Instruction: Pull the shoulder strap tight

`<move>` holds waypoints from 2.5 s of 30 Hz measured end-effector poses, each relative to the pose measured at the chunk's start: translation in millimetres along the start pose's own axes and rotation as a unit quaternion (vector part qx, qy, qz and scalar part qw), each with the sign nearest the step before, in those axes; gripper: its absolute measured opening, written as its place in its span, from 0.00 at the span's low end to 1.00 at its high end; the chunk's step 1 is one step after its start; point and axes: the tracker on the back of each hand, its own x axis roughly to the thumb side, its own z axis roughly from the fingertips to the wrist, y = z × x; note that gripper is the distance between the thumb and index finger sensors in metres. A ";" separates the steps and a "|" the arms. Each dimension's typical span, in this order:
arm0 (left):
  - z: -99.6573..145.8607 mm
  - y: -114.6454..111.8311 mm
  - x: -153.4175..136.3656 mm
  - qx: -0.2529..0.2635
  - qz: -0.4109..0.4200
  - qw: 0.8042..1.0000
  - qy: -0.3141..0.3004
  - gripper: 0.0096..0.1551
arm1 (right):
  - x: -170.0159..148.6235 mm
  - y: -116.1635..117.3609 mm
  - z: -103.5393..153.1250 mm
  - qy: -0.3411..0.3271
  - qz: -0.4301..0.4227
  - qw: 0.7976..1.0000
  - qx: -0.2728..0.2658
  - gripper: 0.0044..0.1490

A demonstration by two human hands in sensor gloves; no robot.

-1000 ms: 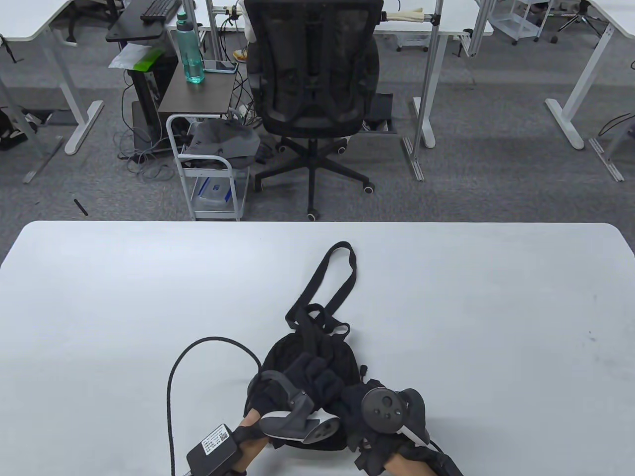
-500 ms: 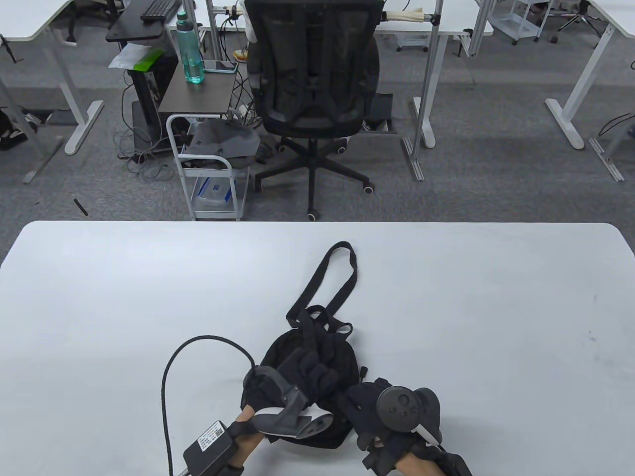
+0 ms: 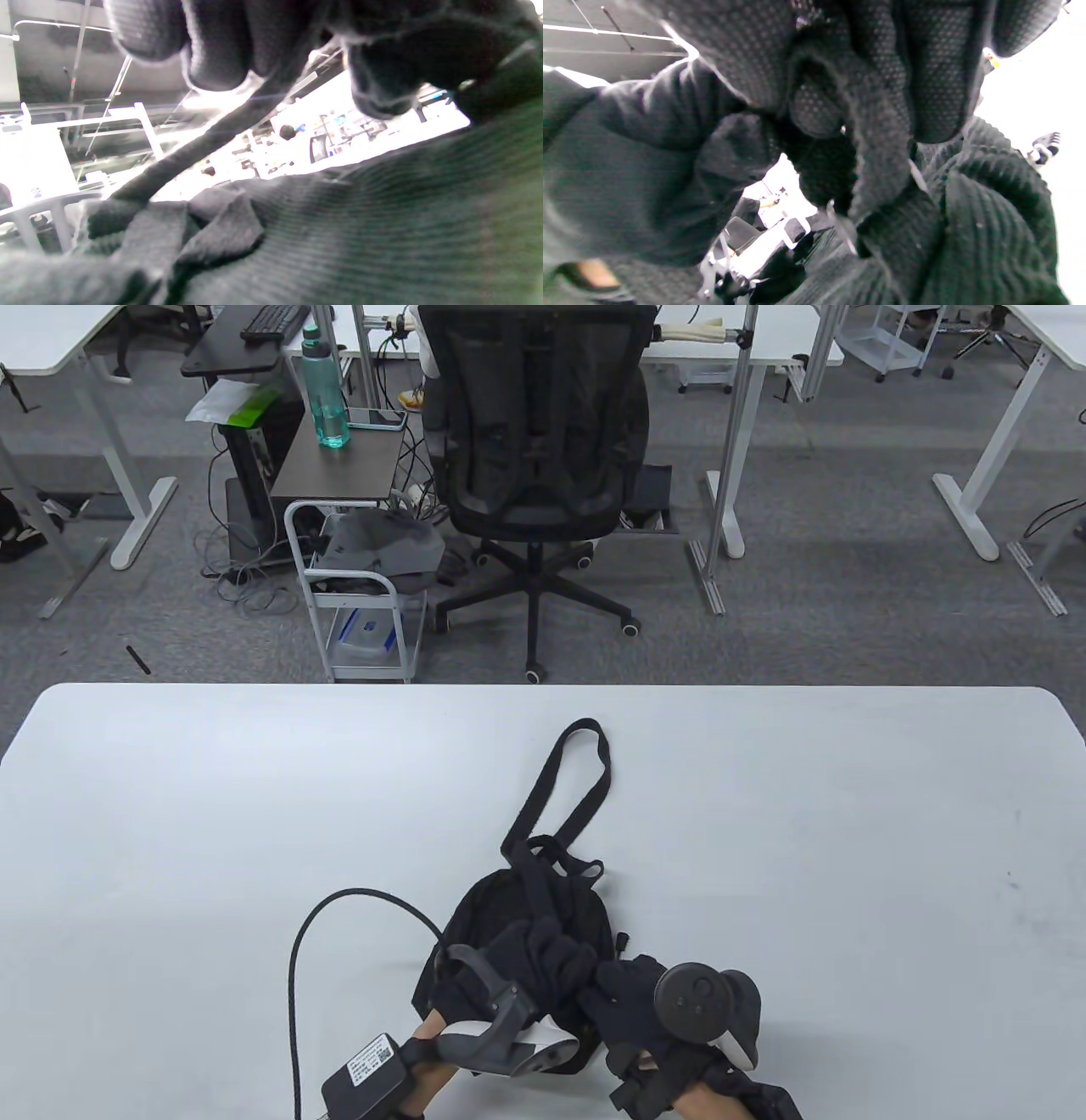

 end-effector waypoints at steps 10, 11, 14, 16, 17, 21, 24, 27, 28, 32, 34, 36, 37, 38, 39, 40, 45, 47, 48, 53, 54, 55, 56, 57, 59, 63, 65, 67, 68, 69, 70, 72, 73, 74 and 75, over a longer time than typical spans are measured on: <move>2.6 -17.1 -36.2 -0.025 0.054 0.997 0.046 0.38 | -7.2 -5.6 1.1 0.018 -0.011 1.000 0.009 0.22; 3.2 -16.9 -35.5 -0.023 0.051 0.998 0.044 0.38 | -7.1 -5.4 0.1 0.016 -0.018 1.000 0.009 0.22; 3.7 -16.2 -28.7 -0.018 0.009 0.999 0.037 0.38 | -9.5 -6.4 -0.2 0.012 -0.008 1.000 0.009 0.22; 3.3 -15.7 -26.2 -0.008 0.001 1.000 0.030 0.37 | -12.7 -8.4 1.1 0.014 -0.018 1.000 0.005 0.25; 3.0 -15.0 -24.7 -0.004 -0.001 1.000 0.029 0.38 | -13.6 -9.6 1.4 0.014 -0.028 1.000 0.003 0.28; 0.5 -11.0 -15.5 0.019 0.006 1.000 0.018 0.38 | -9.8 -8.2 1.7 0.004 -0.032 0.999 -0.002 0.29; -1.6 -5.5 -3.3 0.042 0.003 0.999 -0.001 0.38 | -4.1 -4.9 2.2 -0.009 -0.024 1.000 -0.008 0.28; -3.0 -0.2 3.9 0.043 -0.019 0.999 -0.005 0.37 | -2.7 -4.4 3.2 -0.010 -0.017 1.000 -0.012 0.25; -3.0 -1.3 3.6 0.044 -0.028 0.999 -0.009 0.38 | -2.8 -4.5 3.2 -0.010 -0.020 1.000 -0.012 0.24; -5.5 -8.4 1.1 0.033 -0.022 0.999 -0.010 0.38 | -1.8 -2.6 2.2 -0.004 -0.019 1.000 -0.006 0.22; -6.4 -12.2 -3.1 0.030 -0.025 0.999 -0.018 0.38 | -0.4 -1.6 1.9 -0.004 -0.007 1.000 0.002 0.22; -7.5 -17.4 -8.0 0.020 -0.026 0.999 -0.015 0.38 | -0.2 -0.8 1.2 -0.001 0.000 1.000 0.005 0.22; -7.5 -18.7 -12.1 0.014 -0.027 0.999 -0.011 0.38 | -0.5 -0.8 1.1 -0.001 0.001 1.000 0.005 0.22; -6.9 -17.4 -16.0 0.010 -0.025 1.000 -0.005 0.38 | -0.9 -1.2 1.2 -0.001 0.002 1.000 0.007 0.22; -6.0 -17.3 -18.9 0.005 -0.020 1.000 -0.001 0.38 | -1.7 -1.7 1.1 -0.001 0.000 1.000 0.010 0.22; -2.7 -7.9 -22.4 0.004 -0.014 1.000 0.006 0.38 | -2.6 -2.7 1.3 0.001 0.000 1.000 0.010 0.22; 1.5 -12.6 -23.8 -0.003 -0.007 1.000 0.020 0.38 | -5.7 -5.4 1.4 0.004 -0.007 1.000 0.013 0.22; 0.2 -12.2 -18.4 -0.003 -0.037 0.999 0.019 0.38 | -8.0 -6.6 1.6 0.003 -0.008 1.000 0.010 0.22; 0.3 -10.4 -16.7 0.007 -0.044 0.999 0.018 0.38 | -9.4 -7.8 2.2 0.003 -0.011 1.000 0.005 0.22; 4.8 12.6 -0.7 0.053 -0.022 0.998 0.011 0.37 | -10.9 -10.1 3.8 0.002 -0.040 0.999 0.007 0.28; 4.5 15.3 2.9 0.057 -0.025 0.998 0.008 0.37 | -9.6 -9.2 3.9 -0.002 -0.043 0.999 0.012 0.29; 4.5 23.5 9.1 0.064 -0.031 0.997 -0.001 0.37 | -7.7 -7.7 3.9 -0.007 -0.043 0.999 0.015 0.30; 3.9 27.2 14.8 0.071 -0.039 0.997 -0.007 0.37 | -5.1 -6.3 4.3 -0.011 -0.040 0.999 0.014 0.30; 3.5 30.9 17.5 0.070 -0.047 0.996 -0.010 0.37 | -4.2 -6.3 4.6 -0.013 -0.034 0.999 0.011 0.28; 4.5 34.6 19.6 0.072 -0.058 0.996 -0.014 0.37 | -3.9 -7.5 5.2 -0.014 -0.024 1.000 0.003 0.25; 3.2 40.8 18.3 0.053 -0.036 0.998 -0.007 0.37 | -3.9 -5.9 3.5 -0.008 -0.032 0.999 0.006 0.23; 2.6 39.0 16.6 0.044 -0.037 0.998 -0.010 0.38 | -4.2 -5.2 2.9 -0.006 -0.028 0.999 0.013 0.22; 2.7 35.9 13.5 0.035 -0.026 0.999 -0.015 0.38 | -4.5 -3.4 2.4 -0.001 -0.024 0.999 0.023 0.23; 2.5 34.5 11.7 0.033 -0.020 0.999 -0.014 0.38 | -4.6 -3.0 2.1 0.000 -0.022 0.999 0.024 0.23; 2.6 34.2 9.5 0.029 -0.021 0.999 -0.013 0.38 | -5.0 -3.0 1.4 0.000 -0.018 0.999 0.026 0.23; 2.9 33.8 7.3 0.026 -0.025 0.999 -0.009 0.38 | -5.3 -3.5 1.4 0.001 -0.015 1.000 0.027 0.23; 4.1 32.8 -1.2 0.019 -0.032 0.999 -0.001 0.38 | -6.7 -5.3 1.7 0.002 -0.013 1.000 0.027 0.22; 4.2 33.8 -6.8 0.015 -0.031 0.999 0.006 0.38 | -8.2 -5.4 2.2 0.003 -0.015 0.999 0.029 0.22; 6.5 34.6 -12.1 0.008 -0.020 1.000 0.019 0.38 | -9.1 -7.5 2.6 0.006 -0.019 0.999 0.029 0.22; 7.2 37.6 -15.0 0.008 -0.011 1.000 0.023 0.38 | -9.8 -7.4 2.4 0.007 -0.021 0.999 0.029 0.22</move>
